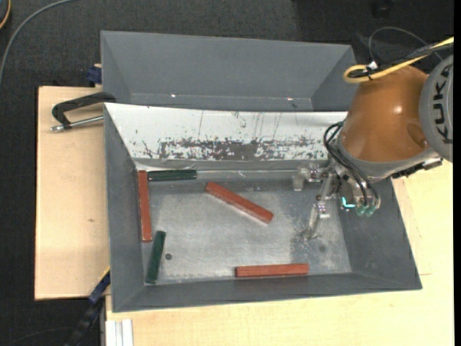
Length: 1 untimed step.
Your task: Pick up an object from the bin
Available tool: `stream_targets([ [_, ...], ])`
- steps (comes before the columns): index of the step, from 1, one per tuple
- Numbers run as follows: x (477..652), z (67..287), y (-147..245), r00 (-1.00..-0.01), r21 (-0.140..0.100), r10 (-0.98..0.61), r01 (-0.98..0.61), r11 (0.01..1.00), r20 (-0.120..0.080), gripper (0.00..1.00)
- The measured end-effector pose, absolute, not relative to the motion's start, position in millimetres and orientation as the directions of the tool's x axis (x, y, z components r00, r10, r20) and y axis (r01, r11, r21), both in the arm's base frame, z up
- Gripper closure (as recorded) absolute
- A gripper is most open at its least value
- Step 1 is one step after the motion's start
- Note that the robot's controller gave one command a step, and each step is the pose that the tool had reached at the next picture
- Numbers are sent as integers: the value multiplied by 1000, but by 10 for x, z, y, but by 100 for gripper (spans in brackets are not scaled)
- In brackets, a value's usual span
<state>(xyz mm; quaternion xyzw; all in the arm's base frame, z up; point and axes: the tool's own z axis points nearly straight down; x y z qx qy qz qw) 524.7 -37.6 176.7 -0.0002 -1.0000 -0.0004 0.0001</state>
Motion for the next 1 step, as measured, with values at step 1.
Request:
stream_targets([
  [1,5876,666,389,-993,3,-116,-116,993,-4,0],
])
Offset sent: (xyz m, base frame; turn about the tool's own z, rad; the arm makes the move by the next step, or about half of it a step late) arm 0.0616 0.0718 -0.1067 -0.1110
